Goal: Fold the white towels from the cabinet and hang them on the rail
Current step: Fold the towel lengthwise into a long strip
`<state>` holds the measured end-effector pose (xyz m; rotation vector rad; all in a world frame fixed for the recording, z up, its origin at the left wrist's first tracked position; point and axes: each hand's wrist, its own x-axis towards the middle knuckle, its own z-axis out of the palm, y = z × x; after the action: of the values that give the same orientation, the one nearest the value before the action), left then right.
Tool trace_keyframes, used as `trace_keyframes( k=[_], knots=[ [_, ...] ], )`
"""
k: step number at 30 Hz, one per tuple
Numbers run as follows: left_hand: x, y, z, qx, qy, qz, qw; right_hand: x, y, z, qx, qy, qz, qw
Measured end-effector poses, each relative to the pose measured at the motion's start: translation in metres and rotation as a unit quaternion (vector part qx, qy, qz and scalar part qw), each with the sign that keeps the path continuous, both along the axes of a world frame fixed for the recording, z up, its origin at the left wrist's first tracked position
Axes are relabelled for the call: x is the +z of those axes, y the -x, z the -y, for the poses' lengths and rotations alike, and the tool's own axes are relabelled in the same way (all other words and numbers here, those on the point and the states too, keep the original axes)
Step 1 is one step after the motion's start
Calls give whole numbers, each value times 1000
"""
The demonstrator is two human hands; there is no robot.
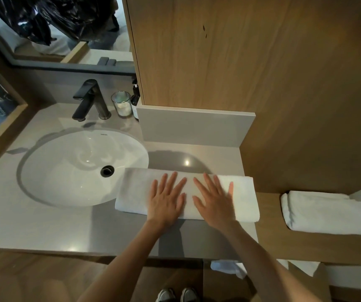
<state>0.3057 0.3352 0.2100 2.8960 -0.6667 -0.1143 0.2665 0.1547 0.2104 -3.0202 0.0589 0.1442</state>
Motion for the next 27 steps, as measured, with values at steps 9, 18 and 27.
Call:
trace_keyframes(
  k=[9,18,27],
  knots=[
    [3,-19,-69,109,-6,-12,994,12,27,62,-97,-3,-46,994],
    [7,-25,-102,227,153,-152,950,15,39,57,-150,-7,-60,987],
    [17,-35,-111,245,366,-145,886,17,58,40,-135,-3,-24,991]
  ],
)
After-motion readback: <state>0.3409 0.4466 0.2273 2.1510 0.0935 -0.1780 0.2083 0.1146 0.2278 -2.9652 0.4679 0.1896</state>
